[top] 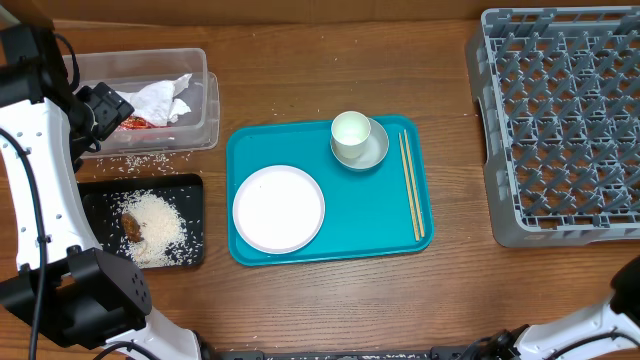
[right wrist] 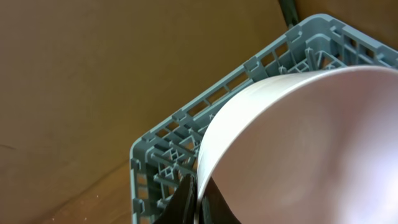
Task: Sort waste into correct bins and load items into the dishwasher
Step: 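Carry the cup right and place it into the grey dish rack, then return the right gripper to the teal tray over the saucer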
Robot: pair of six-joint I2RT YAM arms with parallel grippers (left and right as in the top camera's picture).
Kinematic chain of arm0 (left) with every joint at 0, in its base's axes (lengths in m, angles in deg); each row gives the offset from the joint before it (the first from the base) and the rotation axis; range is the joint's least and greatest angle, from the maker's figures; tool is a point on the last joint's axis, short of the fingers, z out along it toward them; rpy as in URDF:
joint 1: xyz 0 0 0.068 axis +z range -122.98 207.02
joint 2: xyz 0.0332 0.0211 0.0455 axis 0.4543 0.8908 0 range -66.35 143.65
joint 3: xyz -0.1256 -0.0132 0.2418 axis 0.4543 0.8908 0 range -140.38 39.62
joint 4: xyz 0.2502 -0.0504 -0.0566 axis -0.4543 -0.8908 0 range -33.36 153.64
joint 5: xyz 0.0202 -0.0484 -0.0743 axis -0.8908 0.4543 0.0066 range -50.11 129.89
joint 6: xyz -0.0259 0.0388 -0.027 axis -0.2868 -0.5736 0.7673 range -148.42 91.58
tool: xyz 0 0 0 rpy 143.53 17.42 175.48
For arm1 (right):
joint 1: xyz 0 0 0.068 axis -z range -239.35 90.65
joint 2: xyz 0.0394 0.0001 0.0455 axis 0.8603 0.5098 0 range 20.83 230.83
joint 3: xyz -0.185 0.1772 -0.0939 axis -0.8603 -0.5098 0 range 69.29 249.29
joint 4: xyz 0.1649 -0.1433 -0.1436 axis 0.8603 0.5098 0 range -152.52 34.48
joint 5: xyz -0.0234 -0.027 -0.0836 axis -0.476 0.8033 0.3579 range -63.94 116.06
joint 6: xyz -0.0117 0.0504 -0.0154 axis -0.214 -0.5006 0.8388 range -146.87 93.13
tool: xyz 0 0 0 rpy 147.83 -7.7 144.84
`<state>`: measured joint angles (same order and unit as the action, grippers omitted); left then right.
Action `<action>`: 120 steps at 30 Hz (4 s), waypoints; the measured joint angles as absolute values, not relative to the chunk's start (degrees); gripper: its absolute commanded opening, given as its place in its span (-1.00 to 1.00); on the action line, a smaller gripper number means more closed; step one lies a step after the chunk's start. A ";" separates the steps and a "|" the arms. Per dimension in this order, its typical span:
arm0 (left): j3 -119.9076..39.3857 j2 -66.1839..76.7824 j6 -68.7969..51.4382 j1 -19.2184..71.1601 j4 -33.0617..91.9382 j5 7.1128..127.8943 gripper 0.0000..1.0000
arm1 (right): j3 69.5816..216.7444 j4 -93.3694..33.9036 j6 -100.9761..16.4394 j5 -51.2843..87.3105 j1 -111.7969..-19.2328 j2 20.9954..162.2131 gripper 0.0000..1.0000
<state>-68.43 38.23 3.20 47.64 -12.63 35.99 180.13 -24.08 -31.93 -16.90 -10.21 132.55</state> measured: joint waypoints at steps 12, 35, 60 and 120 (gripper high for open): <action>-68.43 38.23 3.20 47.64 -12.63 35.99 1.00 | 180.11 -39.05 -31.80 -23.61 -9.57 145.93 -0.92; -68.43 38.23 3.20 47.64 -12.63 35.99 0.99 | 180.09 -39.47 -36.02 -35.92 -1.77 150.04 -0.92; -68.43 38.23 3.20 47.64 -12.65 36.01 0.99 | 180.37 -34.99 -40.28 -36.07 0.31 152.55 -0.18; -68.43 38.23 3.20 47.64 -12.65 35.96 1.00 | 180.05 -19.03 -55.03 18.13 -13.11 133.67 0.64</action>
